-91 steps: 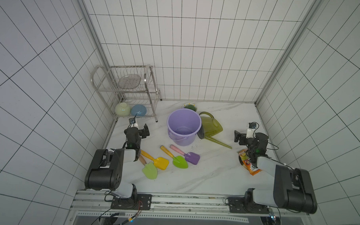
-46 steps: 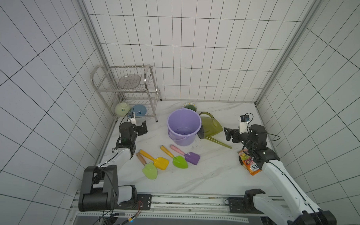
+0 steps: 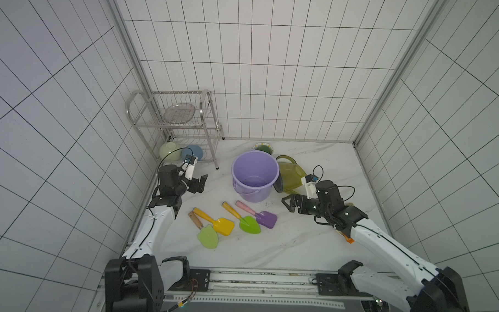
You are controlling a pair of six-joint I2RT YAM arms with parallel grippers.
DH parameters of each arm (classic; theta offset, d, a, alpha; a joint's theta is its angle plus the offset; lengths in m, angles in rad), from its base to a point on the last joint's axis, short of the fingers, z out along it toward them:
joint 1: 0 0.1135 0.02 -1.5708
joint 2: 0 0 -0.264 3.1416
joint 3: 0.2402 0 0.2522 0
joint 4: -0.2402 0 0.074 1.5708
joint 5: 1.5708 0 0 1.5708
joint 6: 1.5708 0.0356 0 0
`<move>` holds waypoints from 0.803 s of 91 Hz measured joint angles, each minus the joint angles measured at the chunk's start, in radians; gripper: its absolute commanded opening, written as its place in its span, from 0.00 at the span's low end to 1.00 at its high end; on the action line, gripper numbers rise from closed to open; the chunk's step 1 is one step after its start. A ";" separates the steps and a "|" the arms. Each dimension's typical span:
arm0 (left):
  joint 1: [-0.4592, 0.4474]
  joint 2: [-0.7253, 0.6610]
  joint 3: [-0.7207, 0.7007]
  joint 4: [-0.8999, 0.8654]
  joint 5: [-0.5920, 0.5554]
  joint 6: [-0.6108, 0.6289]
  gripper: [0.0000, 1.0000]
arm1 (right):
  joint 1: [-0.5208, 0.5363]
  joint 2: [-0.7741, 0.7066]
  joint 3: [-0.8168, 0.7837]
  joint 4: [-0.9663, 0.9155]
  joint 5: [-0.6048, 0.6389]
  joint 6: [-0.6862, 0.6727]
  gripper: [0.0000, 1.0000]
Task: Organize the gardening tools
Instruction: Pick up the gardening tool from the center of the board.
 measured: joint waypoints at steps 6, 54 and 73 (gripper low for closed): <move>0.000 0.000 0.019 -0.069 0.042 0.064 0.98 | 0.034 0.040 -0.032 0.047 -0.020 0.062 1.00; -0.045 0.002 0.050 -0.357 0.155 0.356 0.98 | 0.151 0.315 -0.204 0.477 -0.038 0.401 0.50; -0.055 0.009 0.050 -0.366 0.155 0.373 0.98 | 0.165 0.383 -0.205 0.565 -0.030 0.429 0.39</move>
